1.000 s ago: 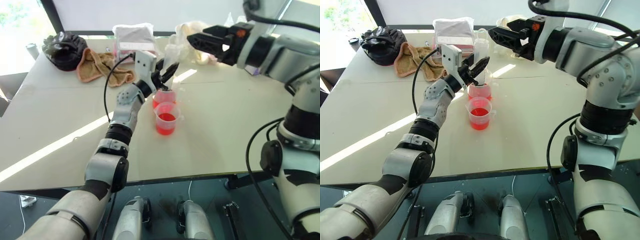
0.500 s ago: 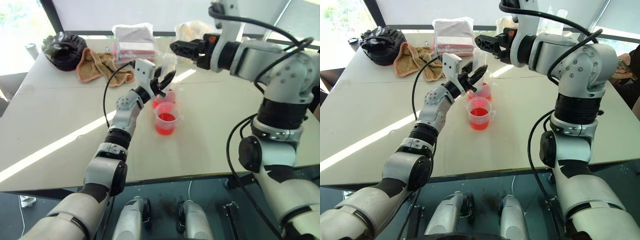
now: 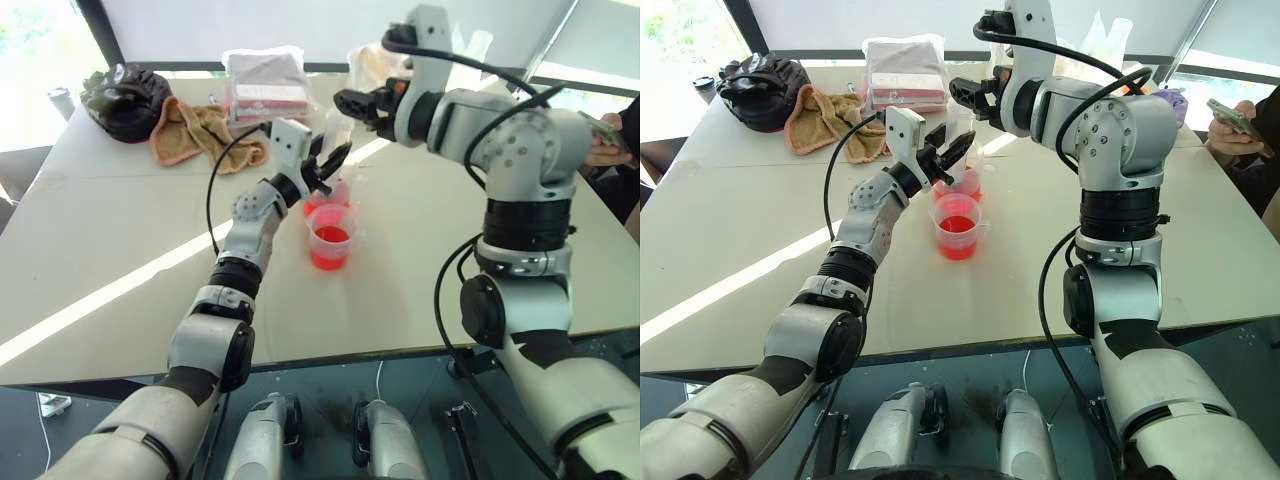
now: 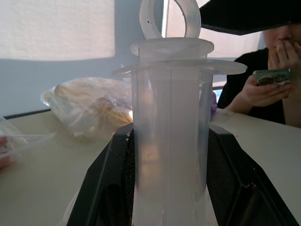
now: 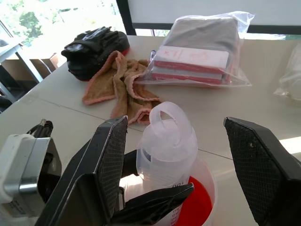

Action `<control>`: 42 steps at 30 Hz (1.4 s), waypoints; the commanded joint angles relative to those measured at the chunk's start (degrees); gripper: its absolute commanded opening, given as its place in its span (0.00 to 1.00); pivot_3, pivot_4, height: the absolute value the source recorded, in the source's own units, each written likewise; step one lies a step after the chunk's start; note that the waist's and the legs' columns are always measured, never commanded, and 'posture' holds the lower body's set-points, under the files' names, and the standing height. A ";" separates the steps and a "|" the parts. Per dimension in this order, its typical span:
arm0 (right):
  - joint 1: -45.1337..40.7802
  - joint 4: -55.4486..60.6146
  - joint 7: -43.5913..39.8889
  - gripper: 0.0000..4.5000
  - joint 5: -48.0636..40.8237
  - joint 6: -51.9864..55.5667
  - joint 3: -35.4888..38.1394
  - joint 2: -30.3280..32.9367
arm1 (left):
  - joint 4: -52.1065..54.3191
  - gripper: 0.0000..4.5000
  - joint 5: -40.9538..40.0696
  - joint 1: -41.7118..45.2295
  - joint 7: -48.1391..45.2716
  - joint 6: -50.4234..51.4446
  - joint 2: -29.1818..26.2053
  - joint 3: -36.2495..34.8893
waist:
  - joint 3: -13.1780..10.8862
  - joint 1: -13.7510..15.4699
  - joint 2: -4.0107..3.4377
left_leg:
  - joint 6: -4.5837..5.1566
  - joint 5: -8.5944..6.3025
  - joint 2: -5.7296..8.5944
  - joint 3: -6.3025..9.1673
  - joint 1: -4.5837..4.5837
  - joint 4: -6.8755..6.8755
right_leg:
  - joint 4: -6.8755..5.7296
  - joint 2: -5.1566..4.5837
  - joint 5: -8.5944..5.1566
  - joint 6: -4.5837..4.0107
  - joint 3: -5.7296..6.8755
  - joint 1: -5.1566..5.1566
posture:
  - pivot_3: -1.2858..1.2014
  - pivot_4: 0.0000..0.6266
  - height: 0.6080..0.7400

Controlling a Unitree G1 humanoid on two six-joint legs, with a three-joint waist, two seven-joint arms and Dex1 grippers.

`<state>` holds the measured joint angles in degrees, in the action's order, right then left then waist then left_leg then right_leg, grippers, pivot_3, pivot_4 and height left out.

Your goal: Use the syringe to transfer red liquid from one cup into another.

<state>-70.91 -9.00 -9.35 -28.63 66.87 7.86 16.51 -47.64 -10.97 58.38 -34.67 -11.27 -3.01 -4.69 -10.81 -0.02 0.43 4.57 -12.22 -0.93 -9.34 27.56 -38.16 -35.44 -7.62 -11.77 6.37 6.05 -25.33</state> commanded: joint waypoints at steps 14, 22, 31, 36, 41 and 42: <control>-0.81 -4.77 0.80 0.69 8.97 -7.88 -2.89 -2.10 | 4.87 0.32 0.22 -1.07 -0.15 0.56 0.63 1.34 | 0.00 -0.78 -0.01 | -0.02 0.01 0.00 -0.02 0.00 0.06 | 0.01 0.02 -0.01 0.01 0.01 -0.01 | 0.52 0.24 1.00; -1.53 -6.31 2.22 0.01 9.69 -8.47 -1.78 -5.10 | 5.89 0.32 0.01 -1.78 -0.43 1.08 0.48 1.83 | 0.00 -0.73 -0.01 | -0.13 -0.06 0.00 -0.02 0.00 0.06 | 0.03 0.01 -0.01 0.01 0.02 -0.01 | 0.52 0.24 1.00; -1.60 -4.13 0.75 0.01 12.35 -13.58 -4.62 -4.09 | 5.98 0.32 -0.07 -2.14 -0.36 1.80 0.41 1.87 | 0.00 -0.97 -0.02 | -0.16 -0.08 0.00 -0.04 -0.01 0.09 | 0.03 0.01 -0.01 0.00 0.02 -0.03 | 0.52 0.24 1.00; -1.86 -3.30 -0.06 0.01 14.38 -17.50 -6.04 -2.02 | 5.31 0.32 -0.01 -2.30 -0.55 2.34 0.50 2.18 | 0.00 -0.95 -0.02 | -0.16 -0.07 0.00 -0.04 0.00 0.09 | 0.03 0.01 -0.01 0.01 0.02 -0.03 | 0.52 0.24 1.00; -3.08 -3.89 -0.18 0.01 15.25 -20.68 -6.12 -0.46 | 4.79 0.32 -0.13 -2.68 -0.65 2.86 0.68 2.53 | 0.00 -0.96 -0.02 | -0.16 -0.07 0.00 -0.05 0.00 0.10 | 0.04 0.01 -0.01 0.01 0.02 -0.03 | 0.52 0.24 1.00; -3.30 -4.02 -0.15 0.01 15.38 -21.18 -6.10 -0.21 | 4.76 0.32 -0.12 -2.84 -0.75 2.94 0.69 2.62 | 0.00 -0.96 -0.02 | -0.16 -0.07 0.00 -0.05 0.00 0.09 | 0.04 0.01 -0.01 0.01 0.02 -0.03 | 0.52 0.24 1.00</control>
<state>-70.75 -15.74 -11.13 -16.54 51.20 -1.04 13.14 -43.90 -11.63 56.30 -33.68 -8.83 -3.08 -3.63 -10.82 -0.98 0.42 4.41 -12.29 -0.93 -9.39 27.55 -38.07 -35.40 -7.61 -11.78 6.38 6.07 -25.35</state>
